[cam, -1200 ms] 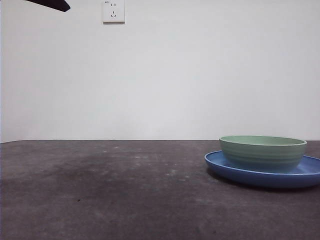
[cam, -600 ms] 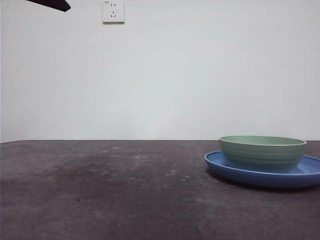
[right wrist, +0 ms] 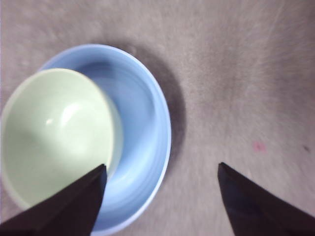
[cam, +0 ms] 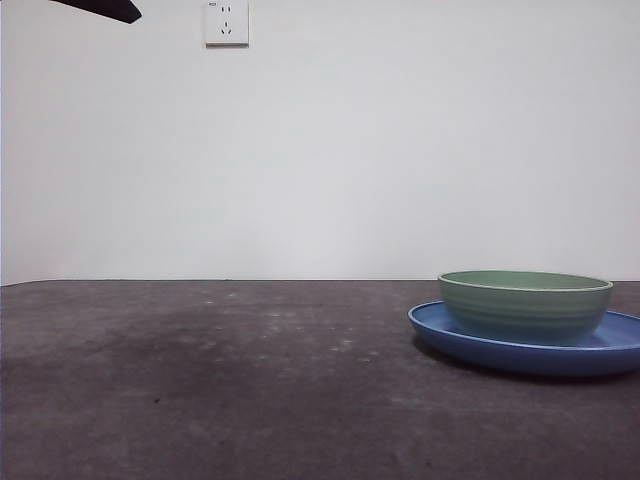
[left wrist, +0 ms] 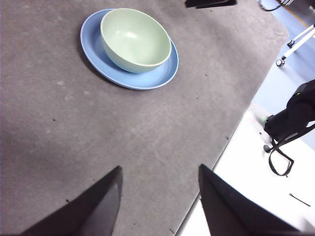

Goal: Place the green bowl on the blue plate

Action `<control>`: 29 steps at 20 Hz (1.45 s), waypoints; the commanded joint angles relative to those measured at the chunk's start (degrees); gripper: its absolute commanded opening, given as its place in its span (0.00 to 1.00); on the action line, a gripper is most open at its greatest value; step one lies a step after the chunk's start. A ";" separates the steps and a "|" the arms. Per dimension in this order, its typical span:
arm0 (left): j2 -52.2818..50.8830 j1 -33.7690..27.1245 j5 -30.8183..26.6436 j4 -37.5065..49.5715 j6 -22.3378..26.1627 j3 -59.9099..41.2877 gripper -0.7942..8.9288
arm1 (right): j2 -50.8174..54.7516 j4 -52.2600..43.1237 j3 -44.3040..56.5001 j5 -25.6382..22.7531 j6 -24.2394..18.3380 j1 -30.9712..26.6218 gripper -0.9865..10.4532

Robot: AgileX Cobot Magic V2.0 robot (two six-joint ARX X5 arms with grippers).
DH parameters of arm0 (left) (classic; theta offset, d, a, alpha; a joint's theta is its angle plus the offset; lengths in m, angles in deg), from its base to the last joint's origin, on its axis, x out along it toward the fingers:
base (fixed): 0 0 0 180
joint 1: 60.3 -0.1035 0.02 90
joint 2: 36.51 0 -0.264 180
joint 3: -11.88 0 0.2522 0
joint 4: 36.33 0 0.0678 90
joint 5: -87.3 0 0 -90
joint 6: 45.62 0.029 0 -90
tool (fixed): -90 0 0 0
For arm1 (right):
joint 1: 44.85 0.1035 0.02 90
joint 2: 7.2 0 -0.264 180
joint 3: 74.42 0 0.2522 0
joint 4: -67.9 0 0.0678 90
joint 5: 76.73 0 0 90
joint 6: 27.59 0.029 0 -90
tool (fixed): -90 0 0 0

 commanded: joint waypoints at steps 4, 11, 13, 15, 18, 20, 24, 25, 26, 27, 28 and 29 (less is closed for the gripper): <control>0.46 0.22 0.57 0.37 0.52 0.46 0.34 | -9.79 -5.29 -0.98 3.02 -1.11 0.61 0.33; 0.46 0.22 0.57 0.39 0.52 0.46 0.34 | -17.20 -9.86 -0.98 2.91 -1.51 2.38 0.26; 0.46 0.22 0.55 0.39 0.50 0.46 0.34 | -18.38 -10.97 -0.98 2.86 -1.51 2.91 0.24; 0.46 0.22 0.55 0.37 0.50 0.46 0.34 | -18.86 -11.63 -0.98 2.82 -1.51 3.28 0.21; 0.46 0.22 0.55 0.37 0.50 0.46 0.34 | -18.93 -12.41 -0.98 2.82 -1.51 3.37 0.16; 0.46 0.22 0.57 0.37 0.48 0.46 0.34 | -18.93 -12.44 -0.98 2.78 -1.51 3.34 0.11; 0.46 0.22 0.57 0.33 0.35 0.46 0.34 | -18.93 -12.37 -0.98 1.18 -1.40 3.34 0.10; 0.46 0.22 0.55 0.31 0.28 0.46 0.34 | -18.93 -12.39 -0.98 0.87 -1.40 3.34 0.10; 0.46 0.22 0.55 0.24 0.28 0.46 0.34 | -18.93 -12.39 -0.98 0.98 -1.38 3.34 0.10; 0.46 0.22 0.57 0.17 0.28 0.46 0.34 | -18.93 -12.39 -0.98 1.14 -1.38 3.34 0.10; 0.46 0.22 0.55 0.15 0.28 0.46 0.34 | -18.91 -12.41 -0.98 1.53 -1.40 3.34 0.10; 0.46 0.22 0.55 0.07 0.28 0.46 0.34 | -18.88 -12.44 -0.98 2.05 -1.36 3.34 0.10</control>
